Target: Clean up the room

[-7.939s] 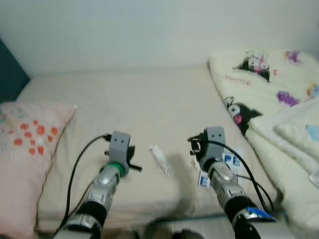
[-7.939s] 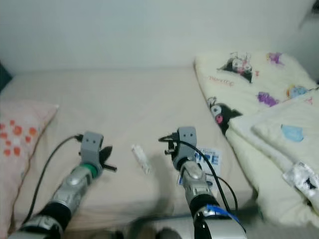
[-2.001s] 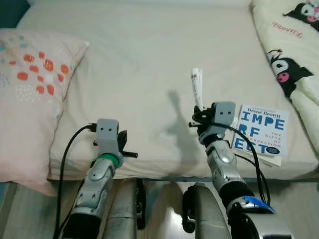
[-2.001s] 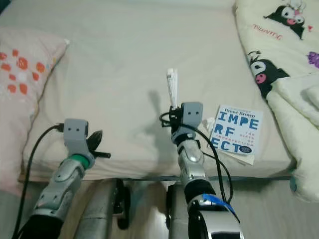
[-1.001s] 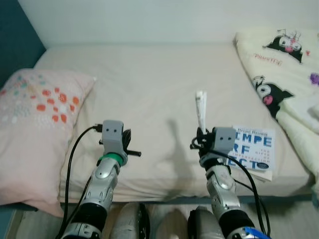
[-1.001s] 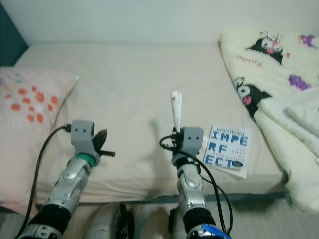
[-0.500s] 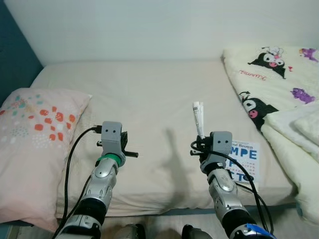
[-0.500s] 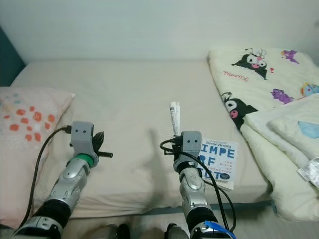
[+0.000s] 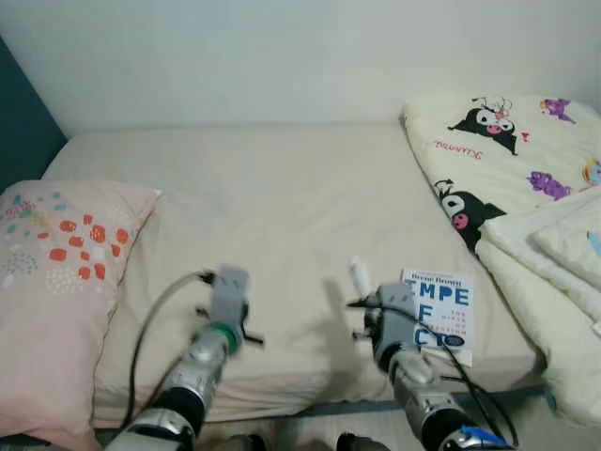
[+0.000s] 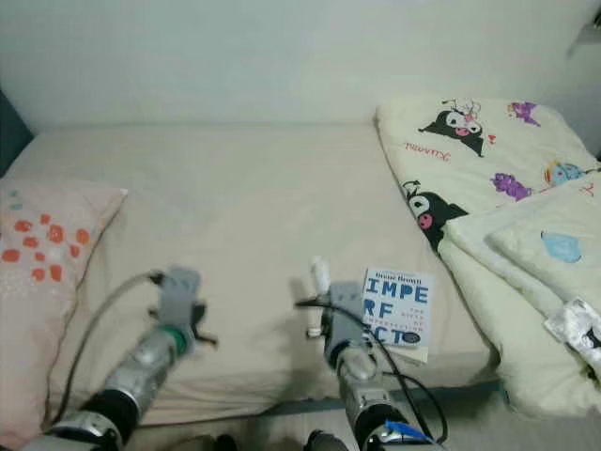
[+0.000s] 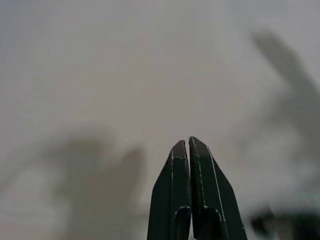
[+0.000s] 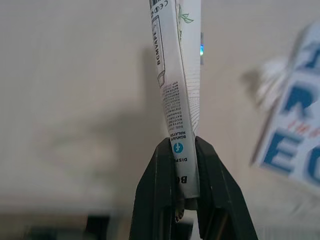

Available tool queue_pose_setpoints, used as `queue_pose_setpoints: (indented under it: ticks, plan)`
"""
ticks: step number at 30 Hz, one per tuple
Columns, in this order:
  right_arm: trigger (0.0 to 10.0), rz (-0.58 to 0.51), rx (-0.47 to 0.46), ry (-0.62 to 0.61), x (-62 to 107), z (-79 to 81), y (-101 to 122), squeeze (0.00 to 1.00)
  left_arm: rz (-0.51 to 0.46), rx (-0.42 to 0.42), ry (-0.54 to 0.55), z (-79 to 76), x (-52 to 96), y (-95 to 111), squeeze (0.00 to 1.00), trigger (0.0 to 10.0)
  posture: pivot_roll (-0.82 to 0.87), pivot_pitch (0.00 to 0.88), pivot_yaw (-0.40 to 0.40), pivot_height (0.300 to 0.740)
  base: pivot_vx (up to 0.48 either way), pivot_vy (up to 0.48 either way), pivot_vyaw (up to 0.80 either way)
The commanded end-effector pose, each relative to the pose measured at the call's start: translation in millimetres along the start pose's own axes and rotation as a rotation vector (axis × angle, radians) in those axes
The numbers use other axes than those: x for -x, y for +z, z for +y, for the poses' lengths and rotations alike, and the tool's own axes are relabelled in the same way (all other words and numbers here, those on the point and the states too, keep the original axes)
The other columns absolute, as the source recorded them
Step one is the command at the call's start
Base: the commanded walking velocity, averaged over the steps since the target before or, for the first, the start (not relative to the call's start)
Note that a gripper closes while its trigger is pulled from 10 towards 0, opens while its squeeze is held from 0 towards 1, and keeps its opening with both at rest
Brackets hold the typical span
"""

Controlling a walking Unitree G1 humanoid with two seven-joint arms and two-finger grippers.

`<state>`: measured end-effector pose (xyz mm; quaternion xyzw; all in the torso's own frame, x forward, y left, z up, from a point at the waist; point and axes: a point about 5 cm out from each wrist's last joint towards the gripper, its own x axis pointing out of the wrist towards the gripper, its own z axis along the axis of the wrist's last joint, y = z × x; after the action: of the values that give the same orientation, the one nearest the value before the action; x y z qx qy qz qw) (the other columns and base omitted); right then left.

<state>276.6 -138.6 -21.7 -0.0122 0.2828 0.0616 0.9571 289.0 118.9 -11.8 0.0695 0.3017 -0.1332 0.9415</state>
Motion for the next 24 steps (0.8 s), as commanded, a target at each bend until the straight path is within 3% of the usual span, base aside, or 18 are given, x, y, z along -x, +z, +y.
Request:
queue_pose_setpoints:
  ticks: [1,15,20,24]
  plan:
    - [10.0,0.055,0.030,0.001,2.6,-1.5,-11,0.00,0.059,-0.040,0.024,5.6,1.6,-10,0.00,10.0,0.06,0.000,0.030,0.740,0.000,0.000,0.00]
    - [10.0,0.003,0.068,0.003,0.4,-2.8,-1,0.00,-0.035,-0.004,0.125,29.6,1.0,13,0.00,10.0,0.09,0.000,0.039,0.740,0.000,0.000,0.00]
    - [10.0,0.001,0.098,0.013,2.0,-3.5,-4,0.00,-0.066,0.028,0.139,29.5,-0.1,21,0.00,10.0,0.07,0.000,0.046,0.740,0.000,0.000,0.00]
    - [10.0,-0.001,0.102,0.014,4.8,-4.7,-10,0.00,-0.077,0.004,0.116,26.0,-1.2,25,0.00,10.0,0.06,0.000,0.062,0.740,0.000,0.000,0.00]
